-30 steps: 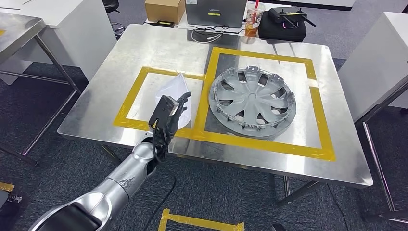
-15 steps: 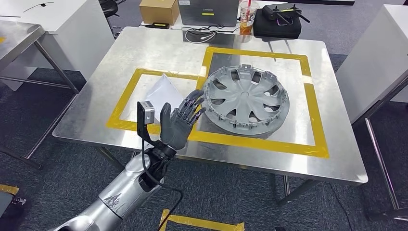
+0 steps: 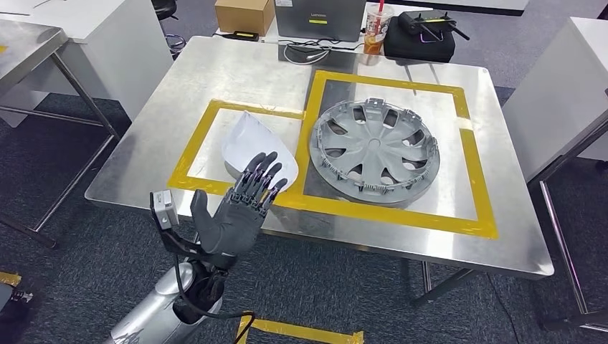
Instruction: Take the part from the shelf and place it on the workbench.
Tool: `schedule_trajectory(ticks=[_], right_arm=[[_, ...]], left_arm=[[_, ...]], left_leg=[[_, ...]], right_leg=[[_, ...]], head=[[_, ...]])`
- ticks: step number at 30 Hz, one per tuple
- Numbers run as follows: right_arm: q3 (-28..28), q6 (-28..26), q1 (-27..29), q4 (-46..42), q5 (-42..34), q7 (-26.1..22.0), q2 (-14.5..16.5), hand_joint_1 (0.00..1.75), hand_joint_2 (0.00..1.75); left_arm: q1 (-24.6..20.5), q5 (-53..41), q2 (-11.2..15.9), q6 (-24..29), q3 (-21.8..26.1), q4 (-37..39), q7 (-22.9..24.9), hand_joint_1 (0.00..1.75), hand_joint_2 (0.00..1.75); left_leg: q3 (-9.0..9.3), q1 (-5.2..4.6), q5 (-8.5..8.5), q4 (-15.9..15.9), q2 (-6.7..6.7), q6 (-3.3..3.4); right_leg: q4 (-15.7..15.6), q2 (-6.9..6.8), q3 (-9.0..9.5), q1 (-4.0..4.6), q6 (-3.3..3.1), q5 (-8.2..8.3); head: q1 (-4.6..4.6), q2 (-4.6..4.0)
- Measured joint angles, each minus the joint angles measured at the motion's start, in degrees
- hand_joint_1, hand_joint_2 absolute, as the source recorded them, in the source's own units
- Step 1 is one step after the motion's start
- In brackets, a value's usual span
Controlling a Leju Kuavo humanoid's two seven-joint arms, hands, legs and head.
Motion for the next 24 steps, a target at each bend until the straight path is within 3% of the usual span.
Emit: schedule_trajectory(ticks=[1,2,4,5,7,10,12,15,16,17,18,20,21,22,24], right_arm=[[0.0,0.09,0.12,0.01,0.12,0.15,-0.13,0.0,0.0],[0.0,0.22,0.22,0.01,0.25,0.3,-0.28,0.0,0.0],[0.01,0.57,0.24,0.02,0.48,0.45,-0.6,0.0,0.0],[0.01,0.72,0.18,0.03,0.57,0.51,-0.74,0.0,0.0],[0.02,0.89,0.03,0.03,0.81,0.66,-0.91,0.0,0.0],[0.03,0.94,-0.05,0.06,1.09,1.01,-0.97,0.0,0.0],[0.05,0.98,-0.14,0.1,1.2,1.19,-0.98,0.0,0.0],[0.07,0.98,-0.32,0.12,1.29,1.24,-0.95,0.0,0.0],[0.07,0.98,-0.35,0.12,1.32,1.26,-0.91,0.0,0.0],[0.07,0.97,-0.37,0.12,1.36,1.31,-0.86,0.0,0.0],[0.07,0.97,-0.38,0.12,1.39,1.38,-0.81,0.0,0.0],[0.07,0.98,-0.46,0.12,1.43,1.6,-0.63,0.0,0.0],[0.07,1.02,-0.54,0.12,1.47,1.68,-0.52,0.0,0.0],[0.07,1.07,-0.65,0.12,1.51,1.74,-0.44,0.0,0.0],[0.07,1.16,-0.87,0.12,1.68,1.81,-0.34,0.0,0.0]], left_arm=[[0.89,-0.13,0.35,-0.03,0.29,-0.21,-0.77,0.0,0.0],[1.66,-0.3,0.67,-0.05,0.64,-0.41,-1.47,0.0,0.0],[2.79,-0.89,1.24,-0.1,1.45,-1.0,-2.59,0.0,0.0],[3.17,-1.16,1.48,-0.11,1.83,-1.31,-2.93,0.0,0.0],[3.95,-1.89,1.98,-0.13,2.58,-1.91,-3.36,0.0,0.0],[5.18,-3.52,2.62,0.04,3.62,-2.57,-3.89,0.0,0.0],[5.75,-4.98,2.97,0.68,4.37,-2.92,-4.3,0.0,0.0],[6.57,-7.06,3.42,2.39,5.76,-3.14,-4.93,0.0,0.0],[6.93,-7.66,3.54,2.97,6.25,-3.14,-5.12,0.0,0.0],[7.29,-8.22,3.64,3.53,6.75,-3.14,-5.32,0.0,0.0],[7.57,-8.7,3.69,4.04,7.25,-3.14,-5.47,0.0,0.0],[7.9,-9.43,3.73,5.01,8.24,-3.27,-5.68,0.0,0.0],[8.02,-9.78,3.7,5.52,8.69,-3.41,-5.75,0.0,0.0],[8.15,-10.17,3.66,6.08,9.11,-3.57,-5.8,0.0,0.0],[8.44,-10.85,3.59,7.28,9.93,-3.75,-5.87,0.0,0.0]], left_leg=[[-0.01,-0.04,0.0,0.03,-0.01,0.0],[-0.02,-0.05,-0.02,0.1,-0.06,-0.03],[-0.03,-0.03,-0.16,0.45,-0.22,-0.24],[-0.1,-0.14,-0.32,0.74,-0.3,-0.47],[-0.34,-0.4,-0.53,1.27,-0.36,-1.04],[-0.62,-0.32,-0.65,1.74,-0.35,-1.81],[-1.63,-0.07,-3.14,4.51,-0.31,-2.46],[-5.61,0.39,-9.7,15.32,-0.26,-3.31],[-6.3,0.45,-10.72,17.73,-0.26,-3.37],[-5.83,0.46,-10.62,17.85,-0.26,-3.31],[-4.1,0.44,-9.52,15.47,-0.26,-3.11],[1.34,0.23,-6.73,6.83,-0.24,-2.33],[3.2,0.02,-5.77,3.45,-0.2,-1.93],[4.17,-0.24,-5.28,1.51,-0.16,-1.58],[3.89,-0.67,-4.54,0.88,-0.09,-1.01]], right_leg=[[2.0,0.0,-0.91,-0.03,0.27,-0.46],[1.47,-0.01,-0.6,-0.07,0.72,0.05],[-6.11,-0.04,3.32,-0.23,1.71,3.03],[-10.18,-0.03,5.47,-0.21,1.83,4.37],[-14.34,0.0,7.66,-0.08,1.11,5.75],[-14.48,0.05,7.53,-0.05,-0.2,6.35],[-14.57,-0.01,7.28,-0.31,-0.84,6.77],[-14.56,-0.09,6.33,-0.13,-1.45,7.4],[-14.55,-0.09,5.93,-0.04,-1.53,7.69],[-14.54,-0.09,5.55,0.05,-1.53,8.02],[-14.54,-0.07,5.21,0.14,-1.5,8.35],[-14.58,-0.04,4.74,0.3,-1.31,9.06],[-14.65,-0.03,4.63,0.37,-1.11,9.39],[-14.73,-0.05,4.57,0.37,-0.79,9.74],[-15.16,-0.09,4.52,0.29,0.0,10.53]], head=[[-0.01,0.0],[0.0,0.0],[0.02,0.0],[0.04,0.0],[0.0,0.0],[-0.02,0.0],[-0.21,0.0],[-0.41,0.0],[-0.41,0.0],[-0.42,0.0],[-0.43,0.0],[-0.4,0.0],[-0.34,0.0],[-0.34,0.0],[-0.32,0.0]])
